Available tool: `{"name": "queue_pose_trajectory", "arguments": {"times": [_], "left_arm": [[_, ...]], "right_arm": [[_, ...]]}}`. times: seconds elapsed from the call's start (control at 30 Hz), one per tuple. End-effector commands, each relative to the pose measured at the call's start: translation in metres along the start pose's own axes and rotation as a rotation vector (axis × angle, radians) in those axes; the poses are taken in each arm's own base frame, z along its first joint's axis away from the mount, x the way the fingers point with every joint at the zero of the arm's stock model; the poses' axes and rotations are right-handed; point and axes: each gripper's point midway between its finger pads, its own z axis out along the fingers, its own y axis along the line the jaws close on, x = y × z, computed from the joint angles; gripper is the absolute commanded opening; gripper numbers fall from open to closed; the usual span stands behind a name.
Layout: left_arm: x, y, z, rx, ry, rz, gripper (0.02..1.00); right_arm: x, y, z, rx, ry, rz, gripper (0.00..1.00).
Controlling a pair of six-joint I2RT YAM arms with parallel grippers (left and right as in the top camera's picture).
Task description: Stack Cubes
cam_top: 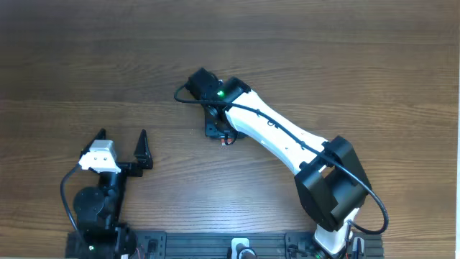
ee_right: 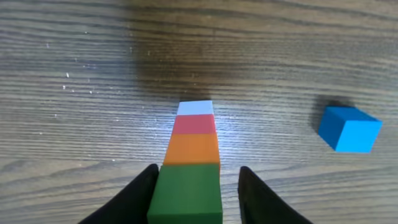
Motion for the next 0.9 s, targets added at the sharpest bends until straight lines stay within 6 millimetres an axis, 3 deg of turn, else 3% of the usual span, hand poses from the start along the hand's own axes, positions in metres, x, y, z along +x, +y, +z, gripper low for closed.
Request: {"name": "queue_pose_trajectory", "arguments": {"times": [0.03,0.1,0.2,0.37,0.57,0.73,0.9], "left_arm": [[0.002,0.0,0.0,0.002,0.002,0.018,0.998],[0.002,0.0,0.0,0.002,0.002,0.018,1.0],[0.002,0.0,0.0,0.002,0.002,0.018,1.0],[0.002,0.0,0.0,0.002,0.002,0.018,1.0],[0.002,0.0,0.0,0.002,0.002,0.018,1.0],[0.002,0.0,0.0,0.002,0.002,0.018,1.0],[0.002,0.0,0.0,0.002,0.002,0.018,1.0]], "right_arm": [[-0.01,-0.001,-0.002,0.004,-0.027,0.013,0.509],[-0.012,0.0,-0.003,-0.001,-0.033,0.0,0.652],[-0.016,0.003,-0.007,-0.011,-0.044,-0.01,0.987],[-0.039,0.003,-0.035,-0.036,-0.096,-0.029,0.991],[-0.07,-0.036,-0.064,-0.014,-0.114,0.056,0.993],[-0.07,-0.083,-0.056,0.046,-0.033,0.101,0.993],[-0.052,-0.103,-0.025,0.049,0.07,0.066,0.993]]}}
